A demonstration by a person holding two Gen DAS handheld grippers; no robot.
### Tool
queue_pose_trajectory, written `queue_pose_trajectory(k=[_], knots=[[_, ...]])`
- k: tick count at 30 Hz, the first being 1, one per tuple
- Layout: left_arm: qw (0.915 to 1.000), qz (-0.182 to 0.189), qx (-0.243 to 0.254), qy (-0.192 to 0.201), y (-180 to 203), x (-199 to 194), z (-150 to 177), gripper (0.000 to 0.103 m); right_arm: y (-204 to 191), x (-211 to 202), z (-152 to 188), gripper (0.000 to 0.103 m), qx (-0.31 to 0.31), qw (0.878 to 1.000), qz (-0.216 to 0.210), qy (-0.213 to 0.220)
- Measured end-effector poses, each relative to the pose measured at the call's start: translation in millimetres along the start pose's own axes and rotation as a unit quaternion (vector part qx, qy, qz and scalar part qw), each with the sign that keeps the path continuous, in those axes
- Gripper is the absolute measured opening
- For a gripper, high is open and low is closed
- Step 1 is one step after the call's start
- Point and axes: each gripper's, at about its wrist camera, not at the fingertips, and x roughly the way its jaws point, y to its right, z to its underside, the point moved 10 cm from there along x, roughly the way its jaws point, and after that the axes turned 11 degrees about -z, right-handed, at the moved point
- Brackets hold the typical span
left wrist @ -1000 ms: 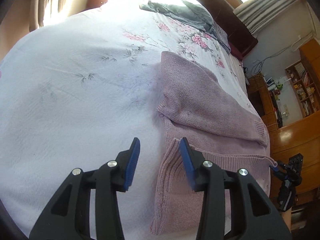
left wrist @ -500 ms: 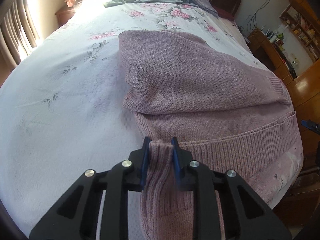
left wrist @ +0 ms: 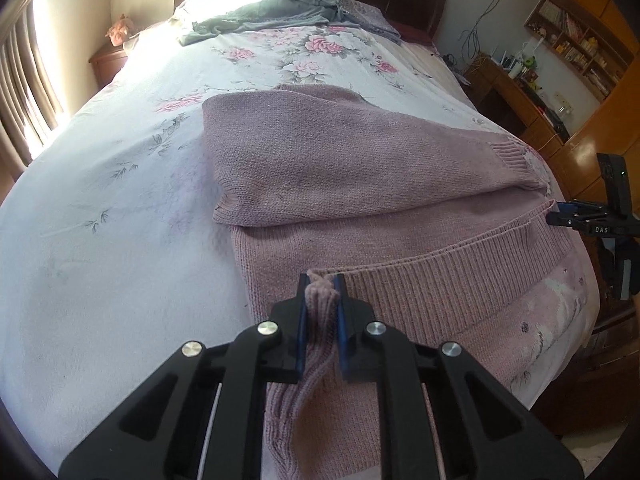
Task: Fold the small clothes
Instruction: 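Grasp the sweater side edge with the left tool while the right tool grasps beside it, then lift the side edge with both tools and fold it over the sweater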
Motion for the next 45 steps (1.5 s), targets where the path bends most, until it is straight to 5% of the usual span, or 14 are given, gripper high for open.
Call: queue_pose_trajectory(k=[8,10,17,23,29,38,45], knots=[[0.9994,0.008,-0.021,-0.027,-2.5,28.0,4.1,0.021,-25.8,-2.5,7.0,0.011,-0.033,0.999,-0.040,0.000],[0.9994,0.008,-0.023,-0.024,-2.2,25.4,3.7,0.010,-29.8,-11.4,4.1,0.010,-0.022,0.998,-0.057,0.015],[0.9965,0.060,-0.045,0.036,3.7,-29.3,-16.7,0.009,-50.6,-64.4,-12.9,0.010,-0.012,0.990,-0.112,0.088],[0.9881,0.083,-0.074,0.107,-2.7,-78.3,-59.8,0.009,-59.7,-111.6,-38.3,0.009,-0.024,0.983,-0.116,0.143],[0.9814,0.078,-0.090,0.150,-8.1,-86.6,-123.7,0.009,-45.7,-136.6,-86.3,0.009,-0.021,0.978,-0.100,0.183],[0.9826,0.060,-0.102,0.143,-12.7,-23.3,-216.3,0.009,8.9,-101.7,-162.4,0.009,0.021,0.981,-0.076,0.176],[0.9914,0.012,-0.114,0.063,-27.2,81.3,-218.2,0.009,60.7,-23.8,-174.1,0.009,0.077,0.988,-0.062,0.120]])
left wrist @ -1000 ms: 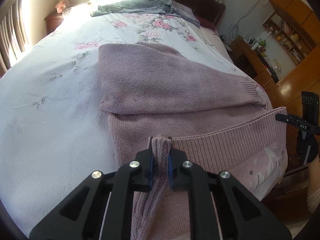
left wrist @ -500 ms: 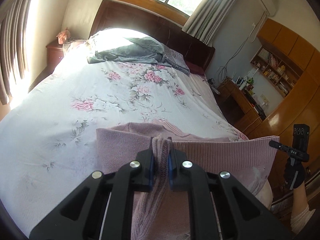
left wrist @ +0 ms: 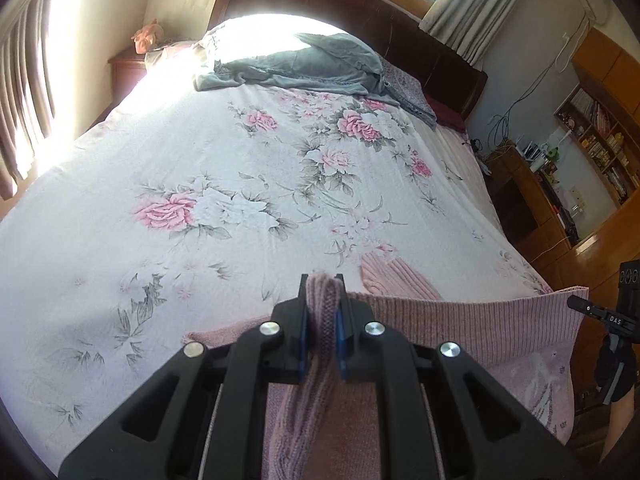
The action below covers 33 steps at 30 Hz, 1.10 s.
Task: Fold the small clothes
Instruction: 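Lift the side edge with both tools and fold it over the sweater, then open both tools and release the folded sweater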
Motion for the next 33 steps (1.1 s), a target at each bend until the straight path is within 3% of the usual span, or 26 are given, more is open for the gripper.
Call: queue_pose_trajectory(k=[8,12,13,16,20,23,29,33], knots=[[0.9971,-0.049,-0.006,-0.059,-32.4,60.8,23.6,0.012,56.4,56.4,17.9,0.010,0.049,0.997,0.032,-0.052],[0.9954,-0.066,-0.012,-0.068,-42.0,68.1,25.3,0.025,70.3,73.7,28.2,0.012,0.059,0.994,0.048,-0.077],[0.9948,-0.070,-0.018,-0.071,-44.0,67.0,24.0,0.029,71.9,73.9,29.2,0.014,0.061,0.994,0.052,-0.079],[0.9951,-0.073,-0.037,-0.056,-48.5,49.1,15.6,0.029,63.6,55.1,24.6,0.020,0.052,0.995,0.055,-0.060],[0.9972,-0.074,-0.001,-0.009,-31.3,0.0,9.7,0.028,35.7,7.6,33.2,0.032,0.023,0.998,0.043,-0.042],[0.9972,-0.059,0.046,0.005,-2.3,-32.4,23.8,0.031,7.5,-23.0,66.2,0.042,0.002,0.999,0.018,-0.052],[0.9955,-0.015,0.090,-0.026,48.0,-46.7,80.9,0.035,-48.3,-54.3,160.8,0.047,-0.002,0.995,-0.052,-0.082],[0.9911,-0.042,0.122,-0.034,58.0,-27.6,108.1,0.036,-43.8,-43.6,192.4,0.050,-0.018,0.995,-0.008,-0.097]])
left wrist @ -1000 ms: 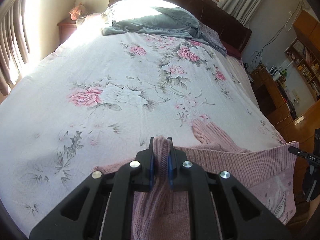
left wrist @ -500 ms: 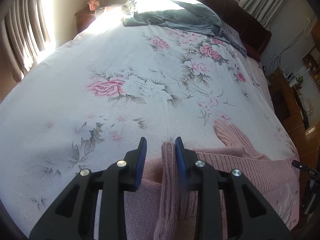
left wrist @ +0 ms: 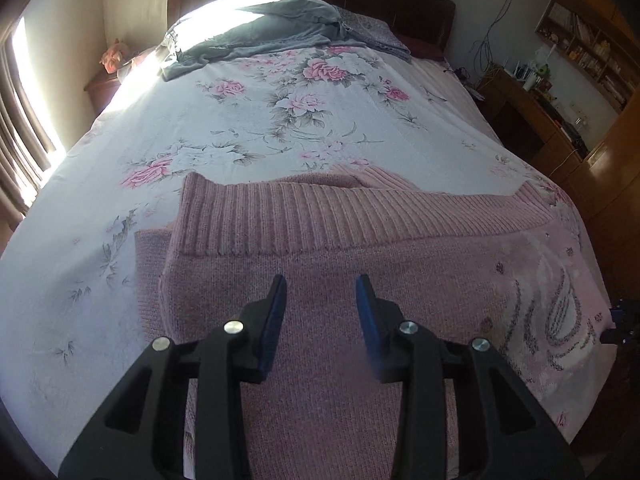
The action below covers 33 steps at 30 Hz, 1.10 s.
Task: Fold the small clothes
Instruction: 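Open both tools and release the folded sweater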
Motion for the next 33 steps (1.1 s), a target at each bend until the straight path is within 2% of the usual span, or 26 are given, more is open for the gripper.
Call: queue_pose_trajectory(k=[1,2,4,6,8,11,16,20,27,28,29,31,33], knots=[[1.0000,0.000,-0.003,-0.006,0.5,6.5,3.7,0.036,1.5,5.3,1.5,0.047,0.009,1.000,-0.009,0.000],[0.9999,-0.005,-0.005,-0.011,-0.2,12.4,6.9,0.036,1.3,9.5,1.4,0.033,0.016,1.000,-0.021,0.003],[0.9998,-0.011,-0.012,-0.013,-3.3,19.5,9.8,0.036,-3.9,14.8,0.1,0.013,0.019,0.999,-0.047,-0.005],[0.9998,-0.010,-0.016,-0.012,-4.4,18.2,9.9,0.036,-12.7,6.8,-2.8,0.012,-0.004,0.999,-0.041,-0.004],[0.9997,-0.010,-0.014,-0.015,-4.6,17.1,10.2,0.036,-20.3,-7.9,-3.8,0.010,-0.020,0.999,-0.037,0.000],[0.9997,-0.008,-0.013,-0.018,-4.9,18.2,12.0,0.035,-15.8,-18.0,-2.6,0.010,-0.014,1.000,-0.022,-0.009],[0.9998,-0.007,-0.009,-0.015,-4.3,23.3,15.5,0.036,10.7,6.4,16.4,0.009,0.014,0.999,-0.001,-0.046],[0.9998,-0.001,-0.012,-0.013,-5.2,25.6,16.7,0.036,21.1,16.5,18.4,0.008,0.041,0.998,-0.021,-0.037],[0.9998,0.010,-0.015,-0.012,-6.2,25.7,18.2,0.036,22.7,8.4,17.1,0.009,0.056,0.997,-0.042,-0.031],[0.9997,0.011,-0.014,-0.016,-6.5,23.5,17.6,0.036,21.6,1.0,13.2,0.012,0.052,0.998,-0.038,-0.026],[0.9996,0.014,-0.014,-0.023,-7.2,20.7,16.5,0.036,22.1,-10.6,5.9,0.020,0.044,0.999,-0.023,-0.014],[0.9987,0.028,-0.023,-0.034,-10.0,12.6,10.2,0.038,18.7,-39.6,-17.1,0.029,0.023,0.999,0.000,0.025],[0.9986,0.036,-0.030,-0.027,-13.6,2.3,-2.9,0.040,12.1,-61.2,-43.6,0.031,0.013,0.998,-0.008,0.058]])
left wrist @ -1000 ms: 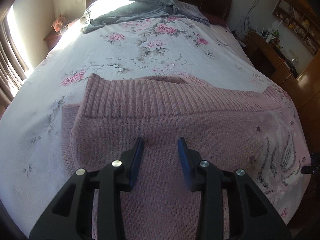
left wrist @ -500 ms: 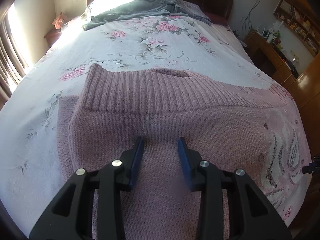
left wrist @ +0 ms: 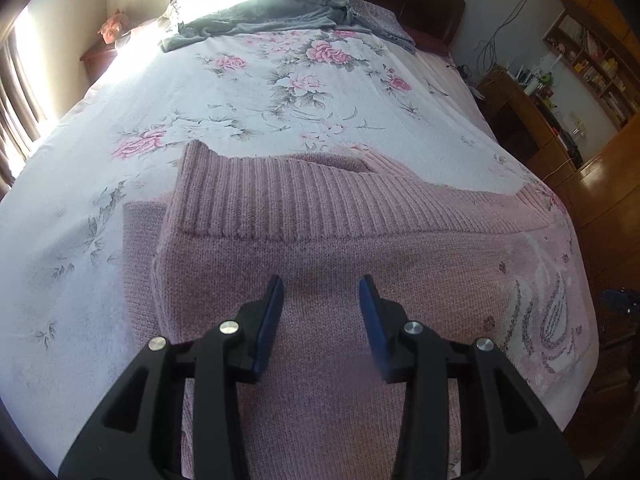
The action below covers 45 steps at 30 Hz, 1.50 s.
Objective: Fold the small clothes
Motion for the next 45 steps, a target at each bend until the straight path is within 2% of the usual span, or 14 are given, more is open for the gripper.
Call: queue_pose_trajectory(k=[4,9,14,16,19,21,26,31,36,39,40,41,43,45], knots=[[0.9996,-0.005,0.007,0.028,2.9,-13.1,-32.1,0.045,-5.8,0.6,-54.1,0.035,-0.023,1.000,0.010,0.017],[0.9994,0.002,0.013,0.032,18.1,-4.7,-69.6,0.051,-11.8,58.0,-112.4,0.038,-0.026,1.000,-0.008,-0.003],[0.9994,0.024,0.020,-0.017,43.6,42.4,-104.6,0.052,0.7,143.5,-162.5,0.050,0.008,0.998,-0.037,-0.047],[0.9981,0.035,0.014,-0.049,52.3,69.4,-115.8,0.052,14.3,182.6,-174.7,0.051,0.031,0.996,-0.041,-0.076],[0.9924,0.057,0.001,-0.109,61.3,113.6,-122.3,0.052,36.5,235.6,-182.2,0.051,0.064,0.990,-0.040,-0.117],[0.9892,0.052,0.000,-0.137,61.1,140.0,-120.8,0.051,46.9,265.0,-181.8,0.051,0.079,0.986,-0.042,-0.142],[0.9831,0.036,0.030,-0.177,65.3,186.8,-114.0,0.051,66.9,315.3,-177.0,0.055,0.081,0.980,-0.026,-0.178],[0.9767,0.056,0.036,-0.204,77.1,211.0,-113.3,0.054,79.0,345.2,-177.6,0.058,0.103,0.974,-0.037,-0.198],[0.9714,0.066,0.021,-0.227,79.1,231.4,-114.3,0.056,84.5,367.2,-174.8,0.059,0.108,0.970,-0.028,-0.218],[0.9683,0.073,0.010,-0.239,77.5,238.6,-108.8,0.045,85.3,377.7,-170.7,0.052,0.107,0.968,-0.025,-0.225],[0.9676,0.076,0.010,-0.240,78.1,239.2,-107.3,0.033,82.7,379.1,-171.0,0.037,0.106,0.969,-0.032,-0.222],[0.9674,0.081,0.011,-0.240,79.3,239.4,-106.9,0.026,78.6,379.5,-172.1,0.026,0.106,0.969,-0.044,-0.218],[0.9690,0.092,0.015,-0.229,82.8,234.1,-109.0,0.018,71.9,376.0,-179.1,0.020,0.094,0.974,-0.044,-0.202],[0.9733,0.098,0.019,-0.207,85.7,223.7,-113.5,0.016,63.3,364.8,-188.9,0.018,0.085,0.980,-0.055,-0.173]])
